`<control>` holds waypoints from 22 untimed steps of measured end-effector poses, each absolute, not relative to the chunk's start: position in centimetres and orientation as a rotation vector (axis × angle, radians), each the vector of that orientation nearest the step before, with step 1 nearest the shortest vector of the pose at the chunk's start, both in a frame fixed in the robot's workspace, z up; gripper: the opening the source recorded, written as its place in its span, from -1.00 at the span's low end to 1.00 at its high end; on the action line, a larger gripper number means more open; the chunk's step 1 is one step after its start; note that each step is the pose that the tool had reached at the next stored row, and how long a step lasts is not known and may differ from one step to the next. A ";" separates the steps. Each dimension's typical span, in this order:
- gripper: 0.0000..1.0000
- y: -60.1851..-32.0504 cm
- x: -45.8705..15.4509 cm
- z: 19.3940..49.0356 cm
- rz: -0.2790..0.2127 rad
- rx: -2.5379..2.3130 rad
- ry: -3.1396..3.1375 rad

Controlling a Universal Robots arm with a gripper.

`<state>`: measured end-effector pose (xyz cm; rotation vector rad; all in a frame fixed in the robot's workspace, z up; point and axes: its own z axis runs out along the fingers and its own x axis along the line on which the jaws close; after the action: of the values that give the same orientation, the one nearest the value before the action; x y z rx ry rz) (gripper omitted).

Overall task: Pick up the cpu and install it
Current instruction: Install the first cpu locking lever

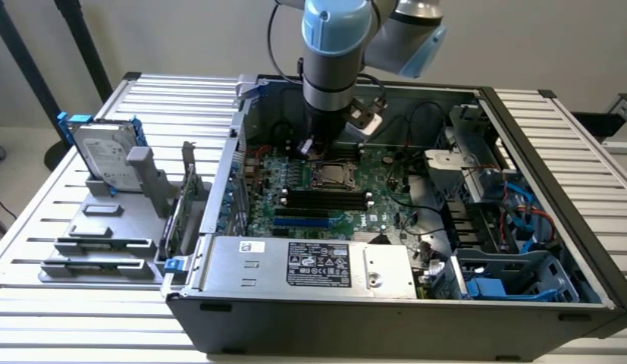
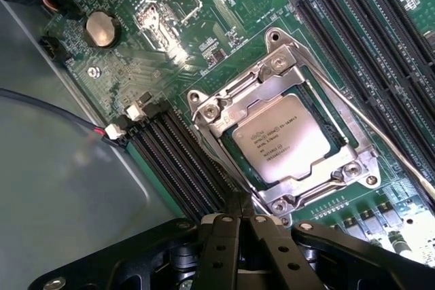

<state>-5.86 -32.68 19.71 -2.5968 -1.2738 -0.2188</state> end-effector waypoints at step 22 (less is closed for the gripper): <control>-0.79 -32.7 -4.3 19.5 -0.217 -2.594 -1.279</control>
<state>-4.33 -32.74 19.54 -2.5935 -1.2794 -0.2175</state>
